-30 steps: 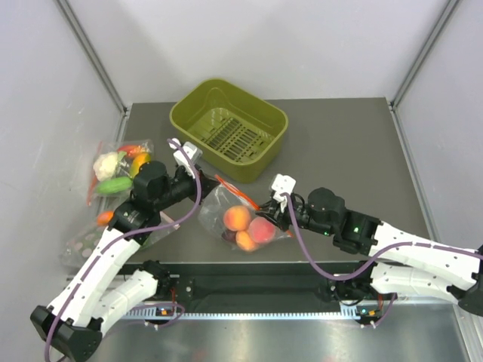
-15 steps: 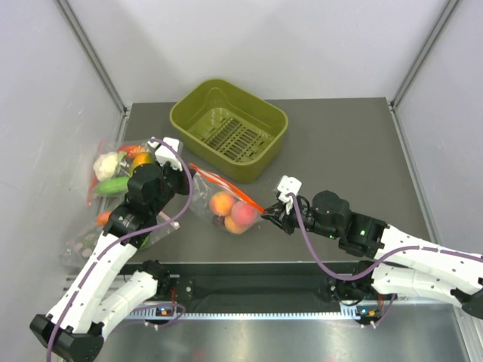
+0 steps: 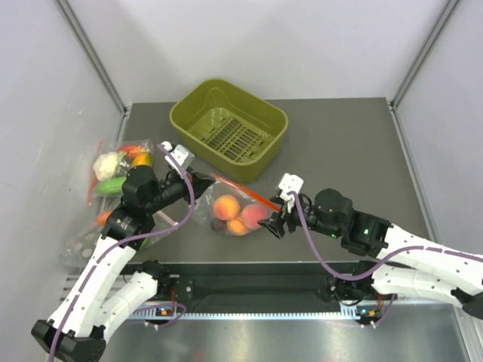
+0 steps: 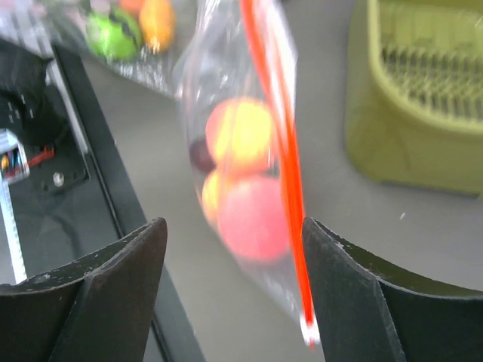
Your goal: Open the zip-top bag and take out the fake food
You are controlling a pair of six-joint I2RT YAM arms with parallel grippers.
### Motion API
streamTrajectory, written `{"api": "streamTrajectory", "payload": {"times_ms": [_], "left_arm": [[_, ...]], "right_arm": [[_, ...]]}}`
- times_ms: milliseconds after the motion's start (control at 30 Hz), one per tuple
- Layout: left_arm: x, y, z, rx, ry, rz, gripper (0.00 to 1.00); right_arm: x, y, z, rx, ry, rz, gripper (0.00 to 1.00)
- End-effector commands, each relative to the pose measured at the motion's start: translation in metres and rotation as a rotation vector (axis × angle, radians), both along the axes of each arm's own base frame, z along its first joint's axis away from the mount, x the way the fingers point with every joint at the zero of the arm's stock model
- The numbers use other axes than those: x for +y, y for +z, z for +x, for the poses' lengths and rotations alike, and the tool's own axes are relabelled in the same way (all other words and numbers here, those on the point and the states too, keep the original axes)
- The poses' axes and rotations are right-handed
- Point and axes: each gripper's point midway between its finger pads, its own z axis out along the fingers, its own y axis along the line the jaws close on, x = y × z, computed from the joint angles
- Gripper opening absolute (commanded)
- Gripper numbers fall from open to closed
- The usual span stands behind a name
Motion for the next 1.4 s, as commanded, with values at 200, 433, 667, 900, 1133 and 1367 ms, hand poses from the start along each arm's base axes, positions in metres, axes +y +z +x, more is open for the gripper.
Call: {"api": "streamTrajectory", "payload": {"times_ms": [200,433,667,900,1133,1367], "left_arm": [[-0.046,0.021,-0.059,-0.057,-0.466,-0.089,0.0],[-0.046,0.024,-0.062,-0.065,-0.474,-0.094,0.0],[-0.046,0.023,-0.057,-0.058,-0.45,-0.094,0.0],[-0.046,0.022,-0.057,-0.049,-0.454,-0.095,0.0],[-0.047,0.021,-0.056,-0.043,-0.451,-0.094,0.0],[-0.048,0.021,-0.059,-0.045,-0.466,-0.096,0.0]], "right_arm": [[0.025,0.098,0.021,-0.214,-0.014,0.173,0.72],[0.033,0.097,0.025,-0.224,-0.005,0.15,0.7],[0.041,0.079,0.015,-0.168,0.055,0.139,0.68],[0.045,0.081,0.012,-0.173,0.075,0.16,0.67],[0.051,0.072,0.014,-0.164,0.086,0.135,0.67],[0.052,0.069,0.019,-0.169,0.067,0.12,0.67]]}}
